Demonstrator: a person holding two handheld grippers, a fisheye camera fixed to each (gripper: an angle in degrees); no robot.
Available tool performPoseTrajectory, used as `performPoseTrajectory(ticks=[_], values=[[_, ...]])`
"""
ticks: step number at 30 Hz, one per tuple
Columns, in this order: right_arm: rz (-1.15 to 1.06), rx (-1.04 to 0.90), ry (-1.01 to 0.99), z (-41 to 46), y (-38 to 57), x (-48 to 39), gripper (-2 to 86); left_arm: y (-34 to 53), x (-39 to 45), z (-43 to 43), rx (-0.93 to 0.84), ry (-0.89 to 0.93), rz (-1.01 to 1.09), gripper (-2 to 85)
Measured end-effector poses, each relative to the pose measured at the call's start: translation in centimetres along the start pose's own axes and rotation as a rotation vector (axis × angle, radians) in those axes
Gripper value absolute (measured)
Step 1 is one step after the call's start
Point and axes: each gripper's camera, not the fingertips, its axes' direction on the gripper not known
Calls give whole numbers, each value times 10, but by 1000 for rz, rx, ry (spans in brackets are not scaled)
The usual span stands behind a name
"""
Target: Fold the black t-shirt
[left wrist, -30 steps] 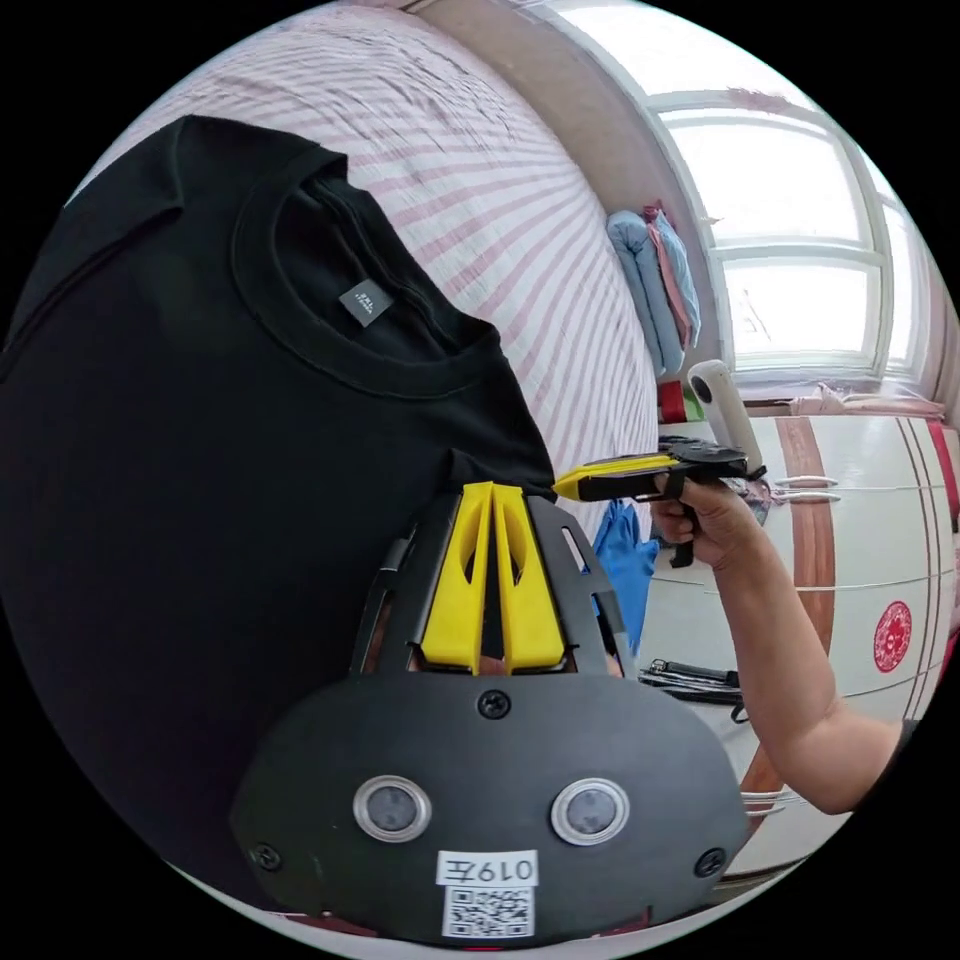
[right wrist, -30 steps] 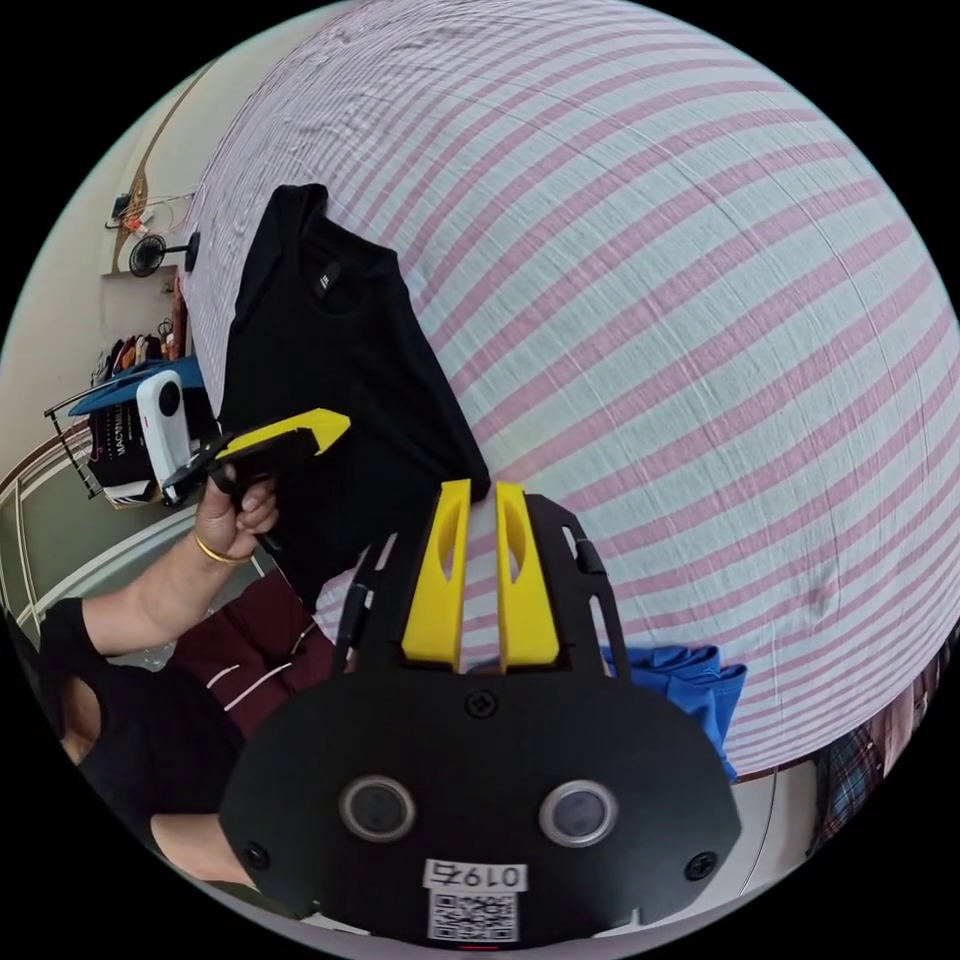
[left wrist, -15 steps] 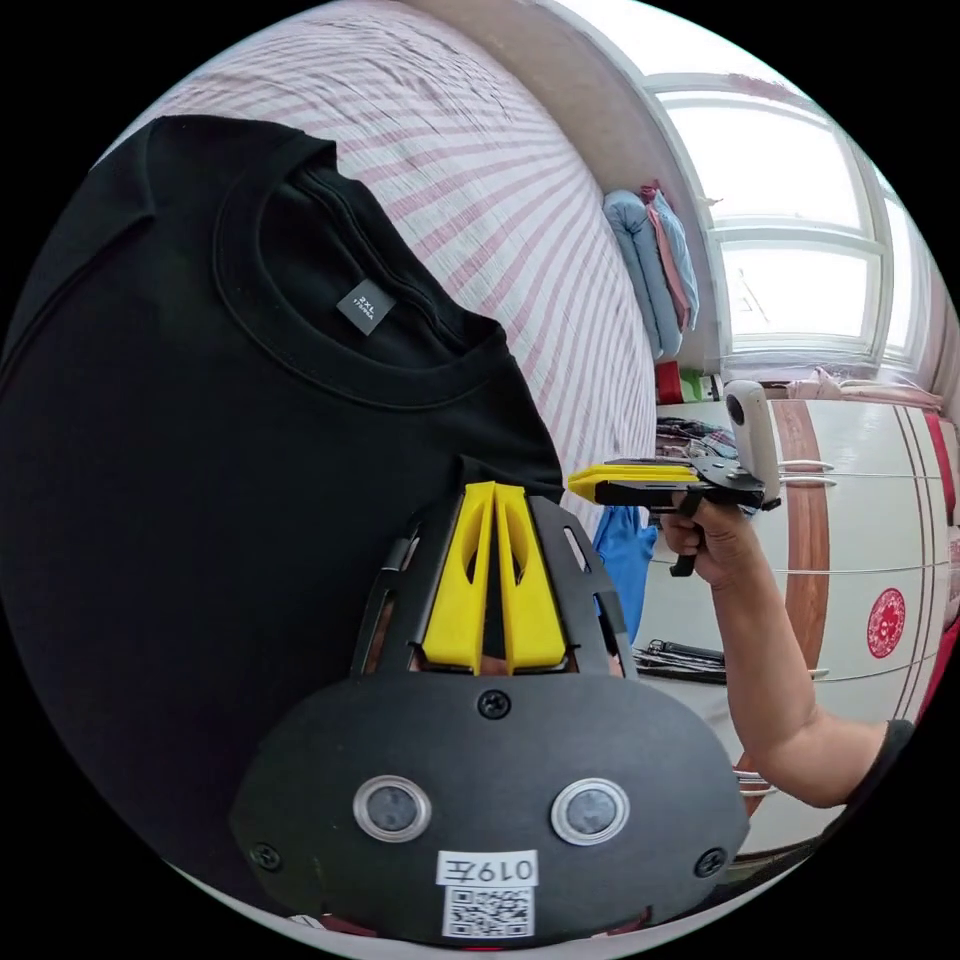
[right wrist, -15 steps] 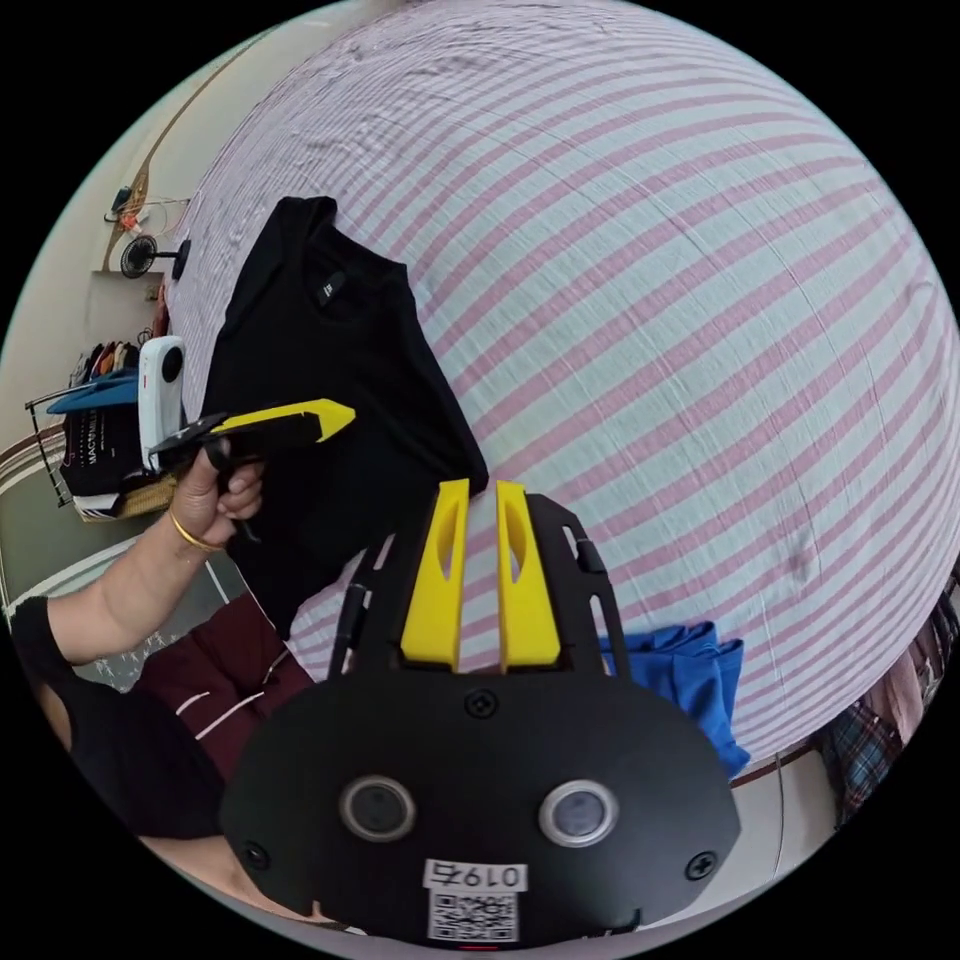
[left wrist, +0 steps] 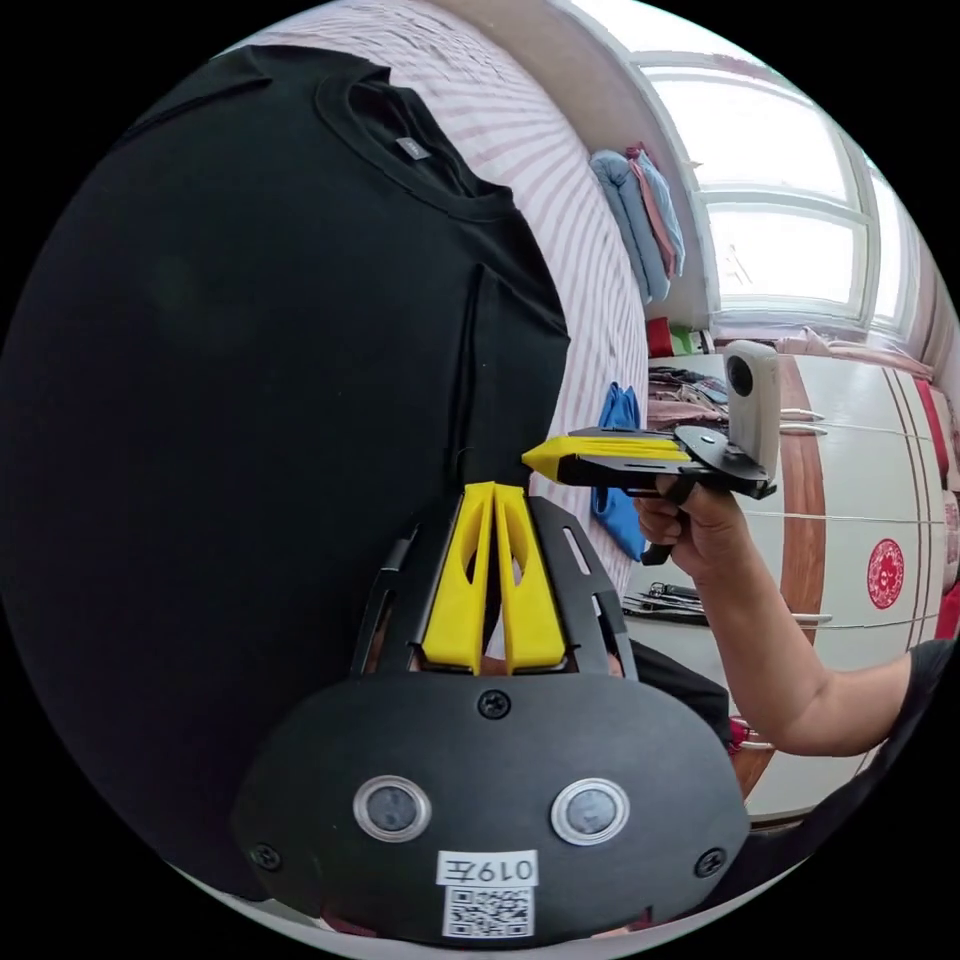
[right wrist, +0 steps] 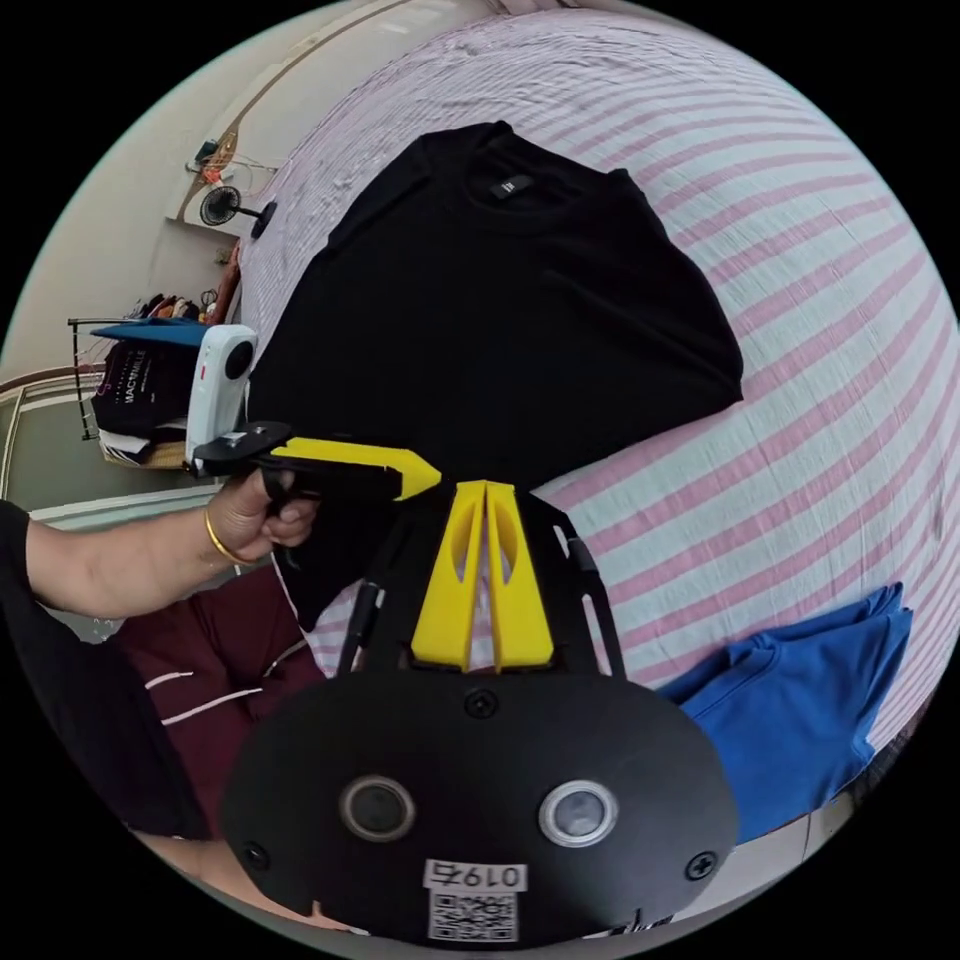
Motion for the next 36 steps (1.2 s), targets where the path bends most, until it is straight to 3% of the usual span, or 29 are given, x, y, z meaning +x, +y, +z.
performPoseTrajectory(ticks=[6, 8, 13, 25, 36], values=[[16, 102, -9, 2, 22, -8, -1, 3, -15, -9, 80, 93, -15, 7], [33, 138, 4, 2, 31, -16, 7, 4, -21, -10, 72, 47, -35, 7], [205, 182, -48, 34, 72, -28, 62, 12, -30, -15, 101, 71, -64, 7], [369, 270, -59, 83, 108, -49, 43, 25, -46, 5, 40, 22, -25, 8], [310, 177, 175, 103, 104, -85, -5, 28, -64, 25, -22, -23, -17, 8]])
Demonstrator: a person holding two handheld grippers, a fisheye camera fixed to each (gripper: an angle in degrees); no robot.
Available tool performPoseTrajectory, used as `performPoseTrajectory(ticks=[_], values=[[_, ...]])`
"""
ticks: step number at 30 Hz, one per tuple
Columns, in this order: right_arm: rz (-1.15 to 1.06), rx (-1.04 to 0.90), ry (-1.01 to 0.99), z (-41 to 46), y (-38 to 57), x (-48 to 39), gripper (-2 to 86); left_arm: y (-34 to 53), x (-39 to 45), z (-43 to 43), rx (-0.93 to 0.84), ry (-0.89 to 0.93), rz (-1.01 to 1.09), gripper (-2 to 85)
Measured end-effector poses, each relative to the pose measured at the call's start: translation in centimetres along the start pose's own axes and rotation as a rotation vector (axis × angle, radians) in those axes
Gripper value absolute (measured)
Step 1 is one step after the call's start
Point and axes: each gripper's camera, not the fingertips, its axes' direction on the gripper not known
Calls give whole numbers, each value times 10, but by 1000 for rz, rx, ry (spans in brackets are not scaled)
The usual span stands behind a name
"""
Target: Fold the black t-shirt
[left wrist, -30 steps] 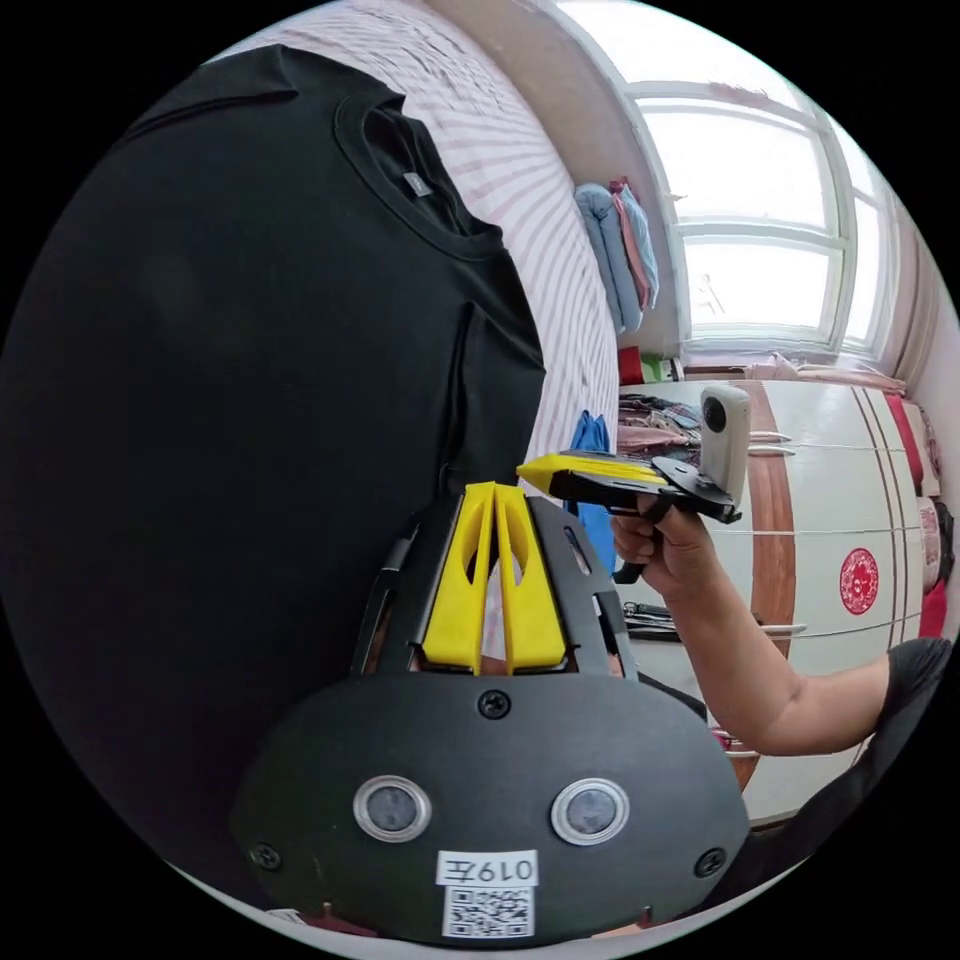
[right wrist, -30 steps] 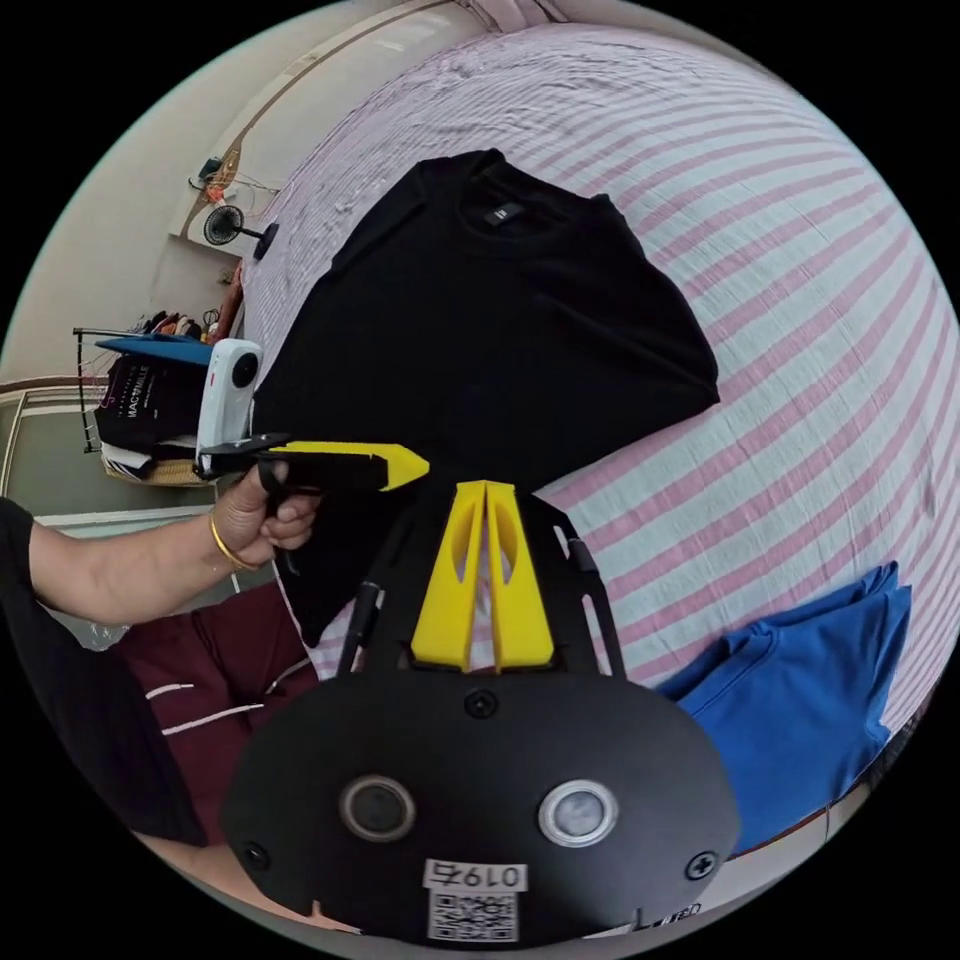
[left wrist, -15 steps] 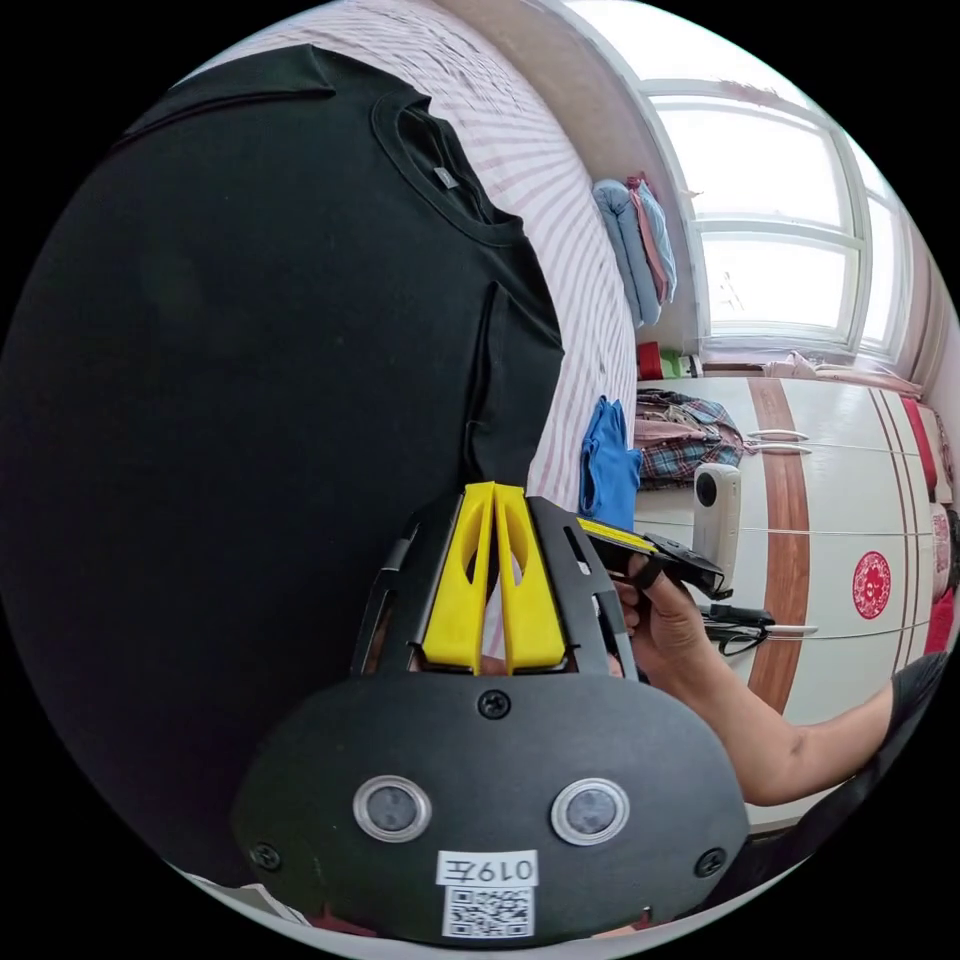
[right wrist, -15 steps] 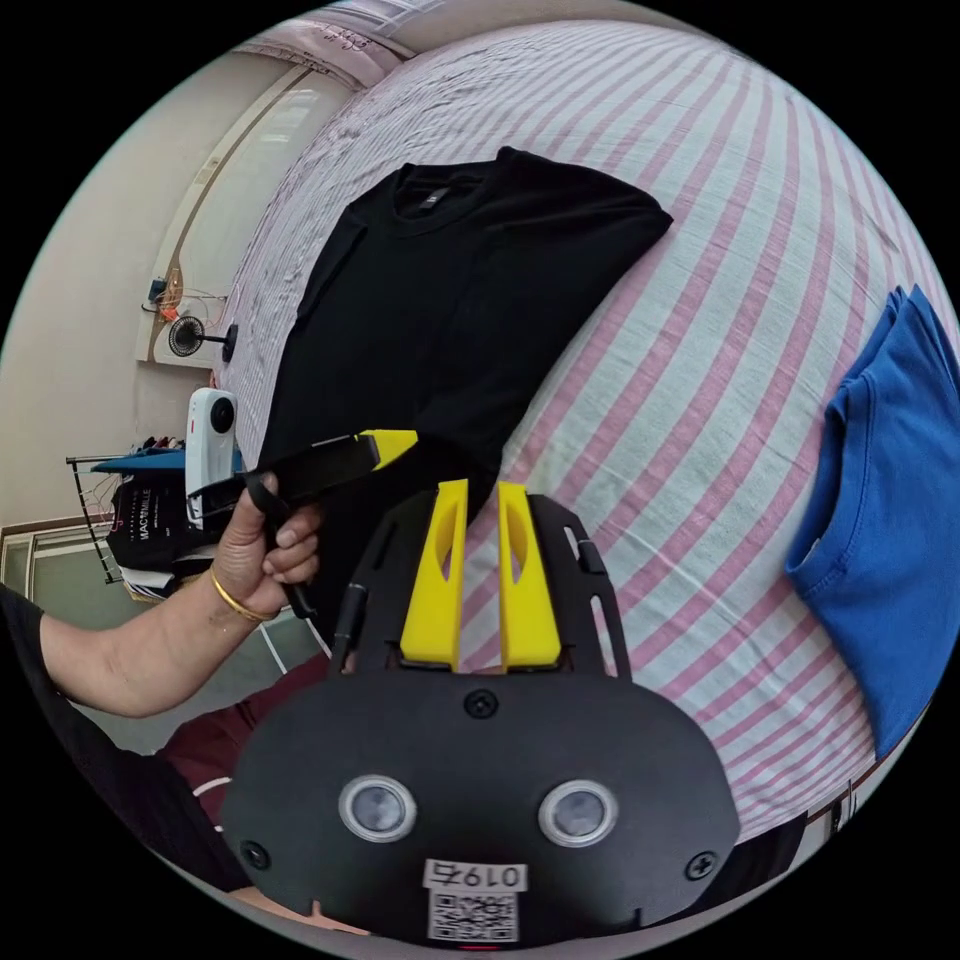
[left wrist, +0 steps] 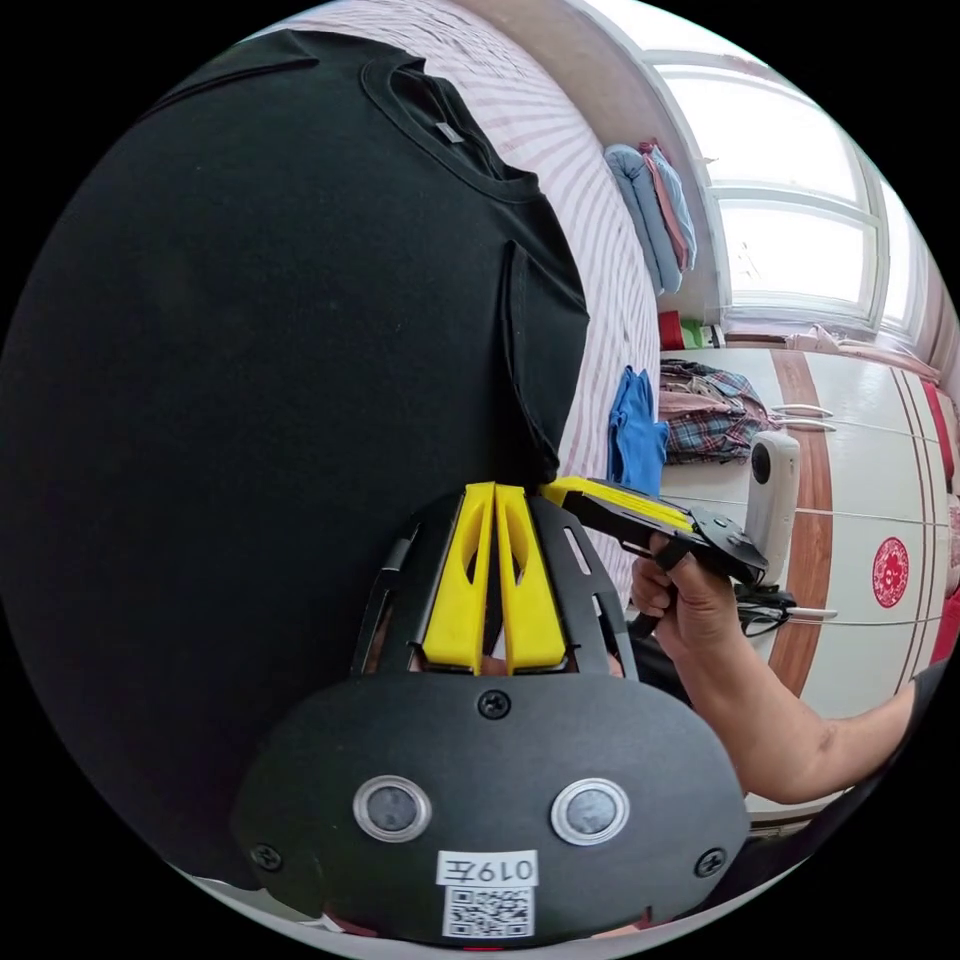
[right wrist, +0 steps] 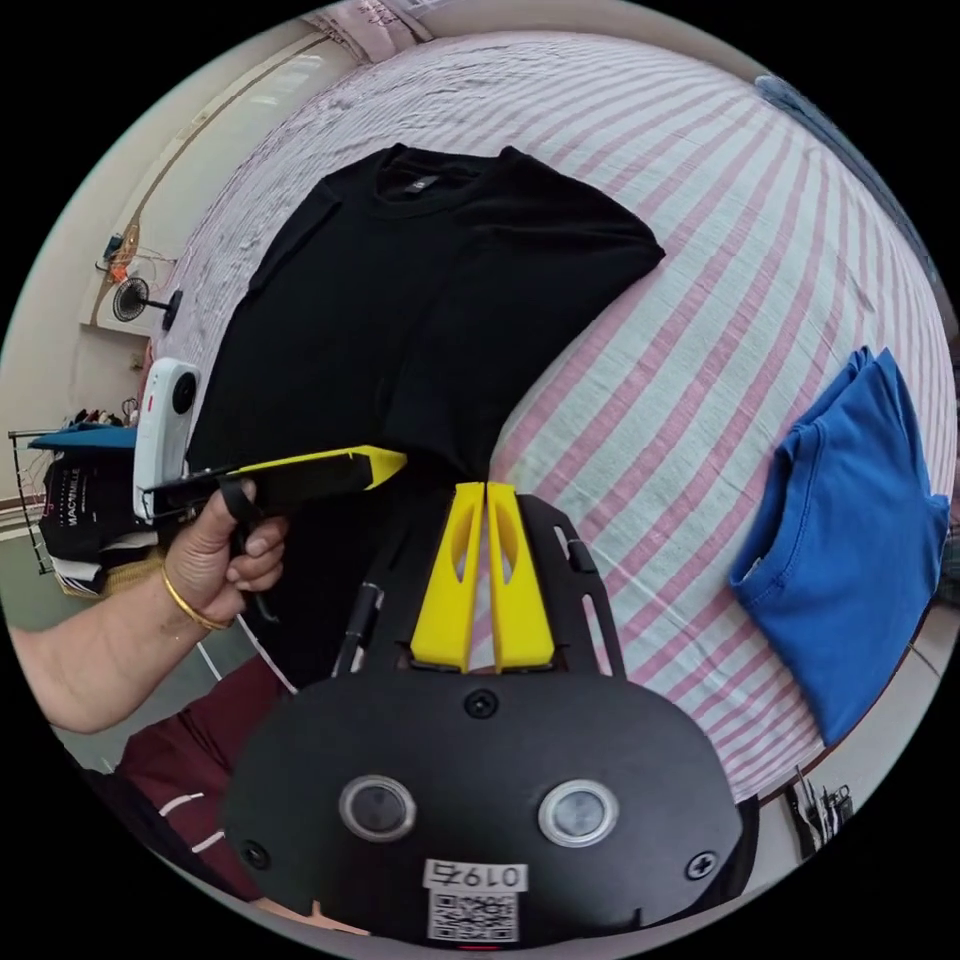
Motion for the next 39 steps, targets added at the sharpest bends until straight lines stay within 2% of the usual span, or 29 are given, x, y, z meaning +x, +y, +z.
performPoseTrajectory(ticks=[3, 12, 22, 28, 31, 37, 39], values=[[-28, -22, 26, 4, 0, -11, -4, 2, -3, -1, -1, -4, 0, 8], [5, -3, -79, 6, 13, -14, -2, 23, -10, 2, 3, 24, 19, 8], [-108, -59, 87, 15, 24, -58, -4, 38, -17, 18, -18, -8, 0, 8], [-75, -47, 25, 11, 36, -71, 7, 44, -10, 24, 7, 39, 22, 8], [-66, -42, 40, 10, 44, -81, 16, 47, -14, 35, -57, -32, 7, 7], [0, -2, 3, 12, 63, -99, 43, 70, -13, 16, 70, 122, 28, 7], [9, -18, 5, 19, 67, -105, 41, 74, -7, 9, 123, 117, 55, 7]])
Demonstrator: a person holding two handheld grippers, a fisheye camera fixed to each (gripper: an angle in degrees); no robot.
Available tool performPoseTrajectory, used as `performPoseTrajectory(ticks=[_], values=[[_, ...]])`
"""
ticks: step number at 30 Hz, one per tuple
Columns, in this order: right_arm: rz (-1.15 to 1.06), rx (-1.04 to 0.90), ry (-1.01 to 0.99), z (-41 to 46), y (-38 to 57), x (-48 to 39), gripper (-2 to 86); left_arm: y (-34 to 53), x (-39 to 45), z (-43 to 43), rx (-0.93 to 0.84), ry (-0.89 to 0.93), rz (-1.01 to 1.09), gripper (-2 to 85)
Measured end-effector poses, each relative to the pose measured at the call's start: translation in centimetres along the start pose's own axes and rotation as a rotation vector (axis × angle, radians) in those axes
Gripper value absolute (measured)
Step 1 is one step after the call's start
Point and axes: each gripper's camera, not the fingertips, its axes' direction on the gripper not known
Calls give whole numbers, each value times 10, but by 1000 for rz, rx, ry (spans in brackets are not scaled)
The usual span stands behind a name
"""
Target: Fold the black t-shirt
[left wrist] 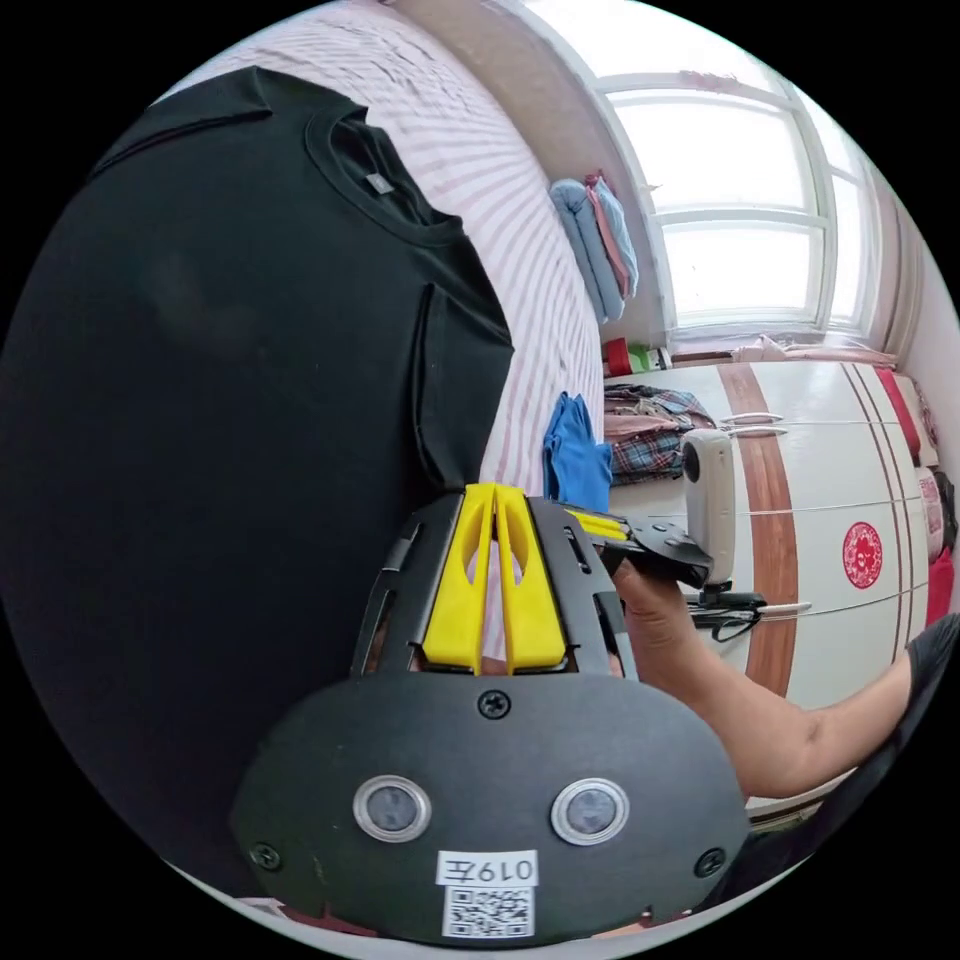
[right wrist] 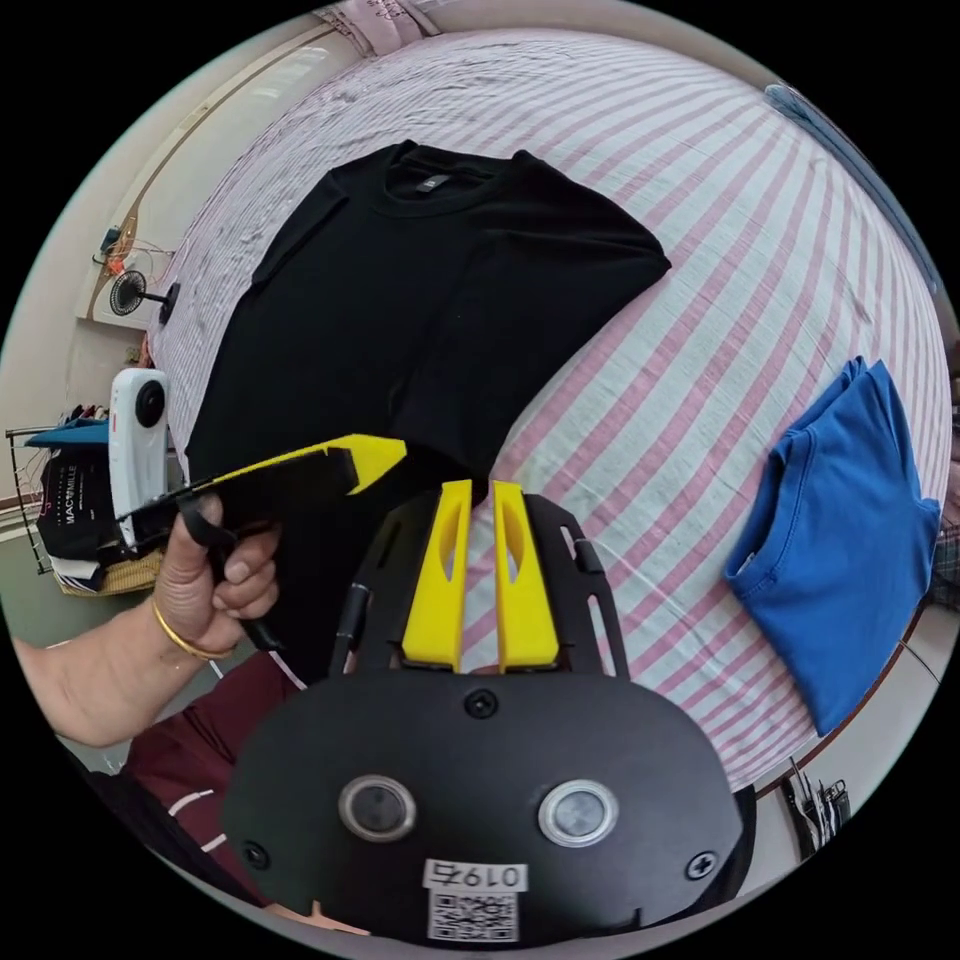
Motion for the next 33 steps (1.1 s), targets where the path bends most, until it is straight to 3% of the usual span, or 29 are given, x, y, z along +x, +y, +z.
performPoseTrajectory(ticks=[3, 7, 21, 27, 33], values=[[4, 3, -5, 6, 8, -12, 14, 0, 0, 2, 4, 1, -2, 8], [-29, 1, 61, 9, 23, -36, -2, 7, -11, 16, -121, -164, -25, 7], [-141, -26, 243, 24, 84, -121, 13, 78, -20, 3, -108, -91, -49, 8], [-217, 42, 414, 31, 115, -176, -3, 116, -5, -3, -114, -178, 21, 8], [-186, 3, 389, 62, 150, -200, -9, 156, 10, -10, -138, -246, 94, 8]])
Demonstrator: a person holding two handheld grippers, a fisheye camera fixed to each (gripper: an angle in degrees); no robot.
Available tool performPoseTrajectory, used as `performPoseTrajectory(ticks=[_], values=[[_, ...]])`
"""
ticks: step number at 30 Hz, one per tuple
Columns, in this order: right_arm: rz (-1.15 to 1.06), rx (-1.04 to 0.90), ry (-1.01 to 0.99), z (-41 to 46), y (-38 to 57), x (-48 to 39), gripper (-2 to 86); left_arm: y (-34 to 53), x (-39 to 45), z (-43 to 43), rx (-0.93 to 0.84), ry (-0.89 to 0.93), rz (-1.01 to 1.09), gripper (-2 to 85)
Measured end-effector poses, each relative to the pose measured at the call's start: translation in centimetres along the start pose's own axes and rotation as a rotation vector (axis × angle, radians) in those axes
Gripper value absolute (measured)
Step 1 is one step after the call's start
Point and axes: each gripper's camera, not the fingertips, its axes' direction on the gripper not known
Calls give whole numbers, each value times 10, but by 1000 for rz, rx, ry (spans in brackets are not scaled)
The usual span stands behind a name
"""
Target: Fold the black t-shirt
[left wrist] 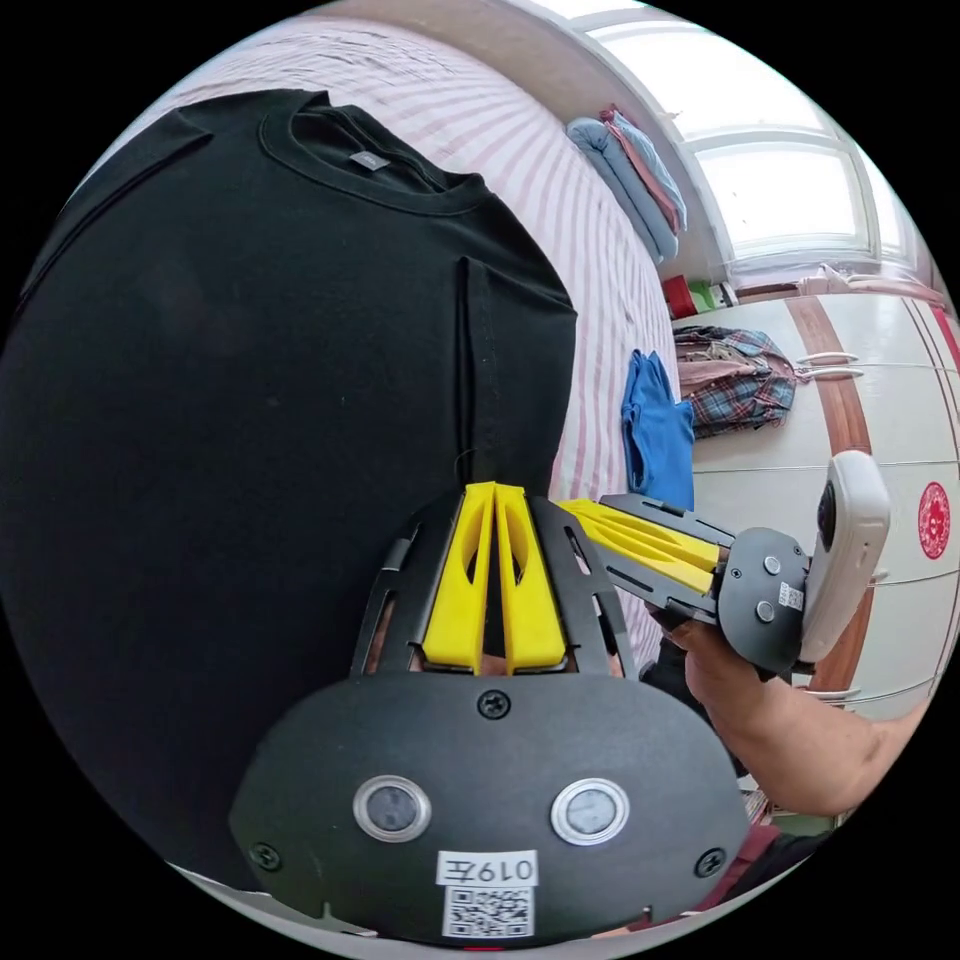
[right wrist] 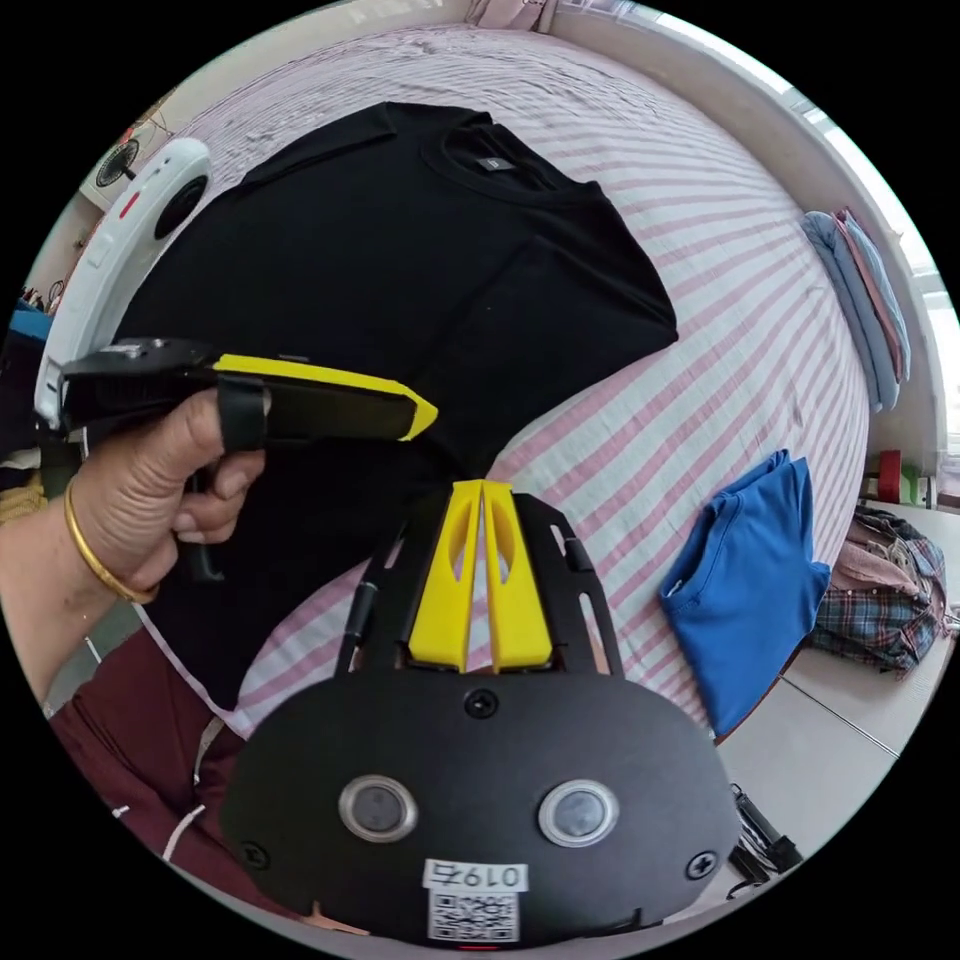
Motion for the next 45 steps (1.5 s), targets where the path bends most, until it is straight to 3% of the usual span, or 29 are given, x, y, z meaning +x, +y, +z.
performPoseTrajectory(ticks=[6, 10, 17, 21, 24, 27, 30, 32, 40, 45], values=[[99, 95, -123, -40, 56, -23, -9, 52, 13, -31, 49, 70, 9, 8], [73, 110, -252, -77, 114, -62, -8, 122, 29, -75, 31, 19, 26, 8], [-122, 275, -161, -170, 215, -152, -7, 289, 108, -202, 3, -237, 274, 6], [-191, 323, -249, -195, 267, -201, -9, 345, 117, -250, -22, -261, 198, 6], [-240, 398, -166, -204, 301, -240, -9, 378, 113, -283, 16, -296, 144, 6], [-187, 445, -106, -210, 325, -274, -9, 400, 105, -307, 42, -341, 147, 6], [-19, 418, 55, -209, 329, -310, -8, 409, 108, -324, 27, -522, 252, 6], [99, 378, 42, -209, 321, -328, -8, 408, 108, -338, 31, -564, 323, 6], [481, 363, 56, -196, 283, -424, -9, 399, 60, -392, -140, -406, 602, 5], [584, 271, 88, -188, 282, -469, -9, 396, 16, -428, -251, -386, 686, 4]])
